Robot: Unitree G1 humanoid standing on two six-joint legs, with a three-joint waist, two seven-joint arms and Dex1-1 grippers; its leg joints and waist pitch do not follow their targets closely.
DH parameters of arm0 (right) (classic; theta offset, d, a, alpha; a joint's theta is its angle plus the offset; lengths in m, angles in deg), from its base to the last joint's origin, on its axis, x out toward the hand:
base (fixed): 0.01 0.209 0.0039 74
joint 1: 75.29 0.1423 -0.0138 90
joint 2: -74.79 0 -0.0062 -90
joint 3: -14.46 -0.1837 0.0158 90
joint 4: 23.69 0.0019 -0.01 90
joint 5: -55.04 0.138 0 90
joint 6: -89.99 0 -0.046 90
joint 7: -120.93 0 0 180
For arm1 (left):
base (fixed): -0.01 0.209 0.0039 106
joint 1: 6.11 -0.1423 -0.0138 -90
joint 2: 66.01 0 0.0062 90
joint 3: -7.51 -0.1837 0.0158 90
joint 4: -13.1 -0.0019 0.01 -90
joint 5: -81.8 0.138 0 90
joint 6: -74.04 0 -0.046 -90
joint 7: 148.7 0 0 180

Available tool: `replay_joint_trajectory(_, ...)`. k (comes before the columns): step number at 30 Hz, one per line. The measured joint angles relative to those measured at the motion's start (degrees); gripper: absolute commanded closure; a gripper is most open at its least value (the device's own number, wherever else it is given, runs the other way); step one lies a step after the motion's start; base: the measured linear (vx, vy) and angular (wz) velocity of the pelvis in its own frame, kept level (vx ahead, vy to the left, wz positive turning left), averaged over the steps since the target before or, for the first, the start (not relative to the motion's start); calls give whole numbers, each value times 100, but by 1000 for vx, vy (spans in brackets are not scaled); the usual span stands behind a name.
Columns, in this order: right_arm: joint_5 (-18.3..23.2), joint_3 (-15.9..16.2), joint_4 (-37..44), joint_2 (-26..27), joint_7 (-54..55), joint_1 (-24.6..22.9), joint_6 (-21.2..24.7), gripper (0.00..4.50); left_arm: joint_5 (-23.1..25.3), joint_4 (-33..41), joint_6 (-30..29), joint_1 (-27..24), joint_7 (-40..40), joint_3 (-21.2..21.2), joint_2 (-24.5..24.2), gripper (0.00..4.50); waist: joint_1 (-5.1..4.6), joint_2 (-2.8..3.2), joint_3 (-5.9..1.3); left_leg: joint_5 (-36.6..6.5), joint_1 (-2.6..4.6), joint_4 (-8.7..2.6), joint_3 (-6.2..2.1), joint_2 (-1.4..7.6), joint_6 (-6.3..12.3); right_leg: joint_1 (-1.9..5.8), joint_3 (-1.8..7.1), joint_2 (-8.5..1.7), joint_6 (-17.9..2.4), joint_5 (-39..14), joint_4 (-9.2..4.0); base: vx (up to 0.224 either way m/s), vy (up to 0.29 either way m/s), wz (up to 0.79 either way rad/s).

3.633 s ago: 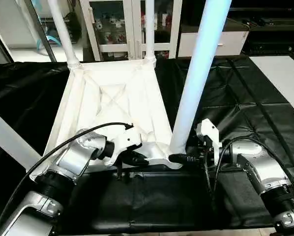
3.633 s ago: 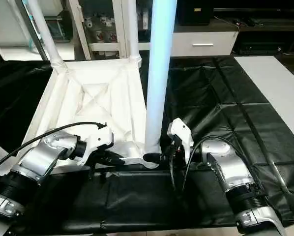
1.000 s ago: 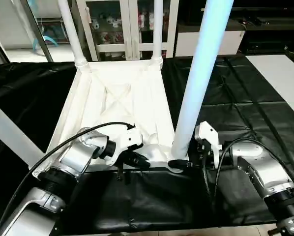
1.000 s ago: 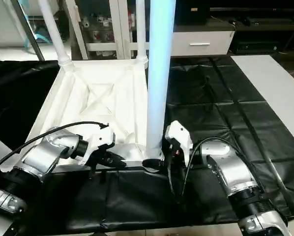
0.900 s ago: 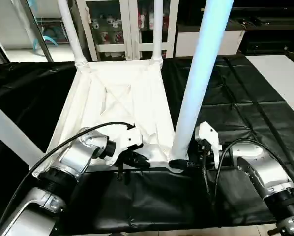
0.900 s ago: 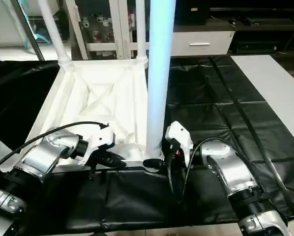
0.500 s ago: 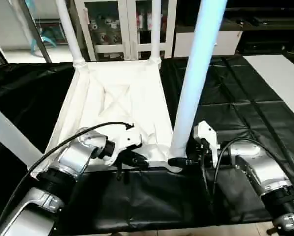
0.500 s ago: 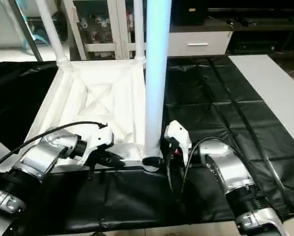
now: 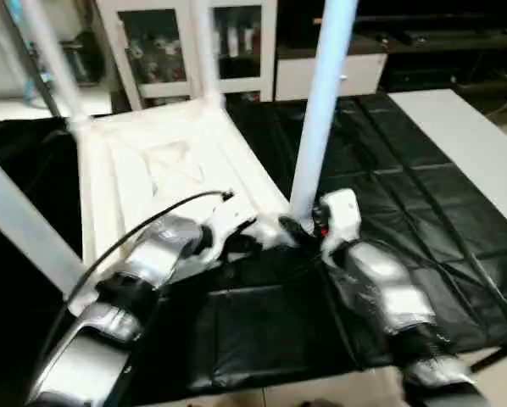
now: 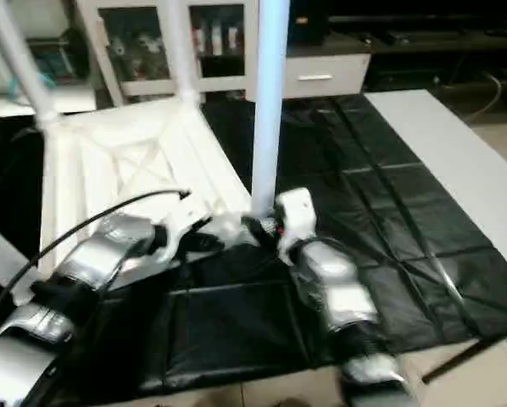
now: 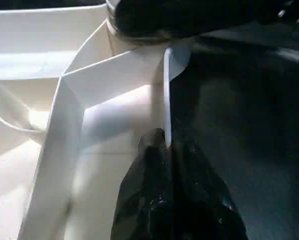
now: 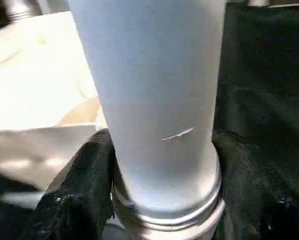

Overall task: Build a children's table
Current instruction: Rotate leg to tighten

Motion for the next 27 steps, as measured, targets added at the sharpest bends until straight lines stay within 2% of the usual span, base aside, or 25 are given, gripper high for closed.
replay_joint_trajectory(4, -599, 102, -622, 481, 1945, 520, -166, 188, 105, -404, 14, 276, -592, 74, 279, 450, 6, 16, -2, 2, -10, -2, 0, 0, -4, -11, 0, 0, -31, 20, 1, 0, 0, 0)
replay_joint_trajectory(7, -657, 151, -746, 593, 2383, 589, -265, 188, 102, -405, 37, 289, -641, 80, 297, 450, 39, 28, -6, 2, -9, -4, 0, 0, -4, -8, 0, 0, -36, 35, 8, 0, 0, 0)
replay_joint_trajectory(11, -637, 57, -1089, 658, 2359, 753, -588, 188, 102, -459, 113, 321, -659, 104, 268, 450, 47, 33, -10, 2, -9, -22, 0, 0, -3, -9, -6, 0, -34, 38, 8, 0, 0, 0)
replay_joint_trajectory(12, -633, 27, -1084, 657, 2285, 747, -620, 188, 101, -456, 118, 321, -656, 104, 262, 450, 51, 34, -10, 2, -10, -25, 0, 1, -1, -10, -9, 0, -32, 37, 8, 0, 0, 0)
replay_joint_trajectory(13, -631, -10, -1086, 642, 2177, 728, -678, 153, 101, -453, 124, 321, -651, 104, 258, 450, 55, 34, -10, 11, -10, -26, 0, 2, 13, -10, -12, 0, -32, 37, 8, 0, 0, 0)
replay_joint_trajectory(15, -599, -37, -1047, 621, 2043, 680, -722, 116, 103, -428, 126, 307, -627, 99, 249, 450, 59, 32, -9, 12, -11, -26, -1, 5, 14, -11, -15, 0, -32, 37, 8, 0, 0, 0)
replay_joint_trajectory(17, -524, -5, -778, 515, 1730, 488, -712, 109, 99, -252, 130, 205, -466, 72, 156, 450, 66, 33, -8, 12, -12, -26, -1, 6, 14, -11, -18, 0, -30, 36, 8, 0, 0, 0)
replay_joint_trajectory(21, -318, 109, -233, 232, 962, 296, -335, 75, 100, 85, 211, -14, -176, -16, -55, 450, 61, 32, -7, 10, -13, -25, -1, 9, 9, -11, -22, 0, -30, 36, 9, 0, 0, 0)
replay_joint_trajectory(25, -331, 452, 493, -432, -134, 175, 113, 62, 62, 600, 249, -350, 200, -103, -344, 450, 63, 27, -5, 3, -9, -24, -1, 11, -4, -5, -24, 0, -30, 36, 8, 0, 0, 0)
replay_joint_trajectory(27, -107, 581, 864, -814, -940, 15, 416, 62, -13, 872, 242, -508, 476, -150, -475, 450, 90, 27, -5, 2, -10, -26, -1, 11, -4, -1, -24, 0, -27, 33, 4, 0, 0, 0)
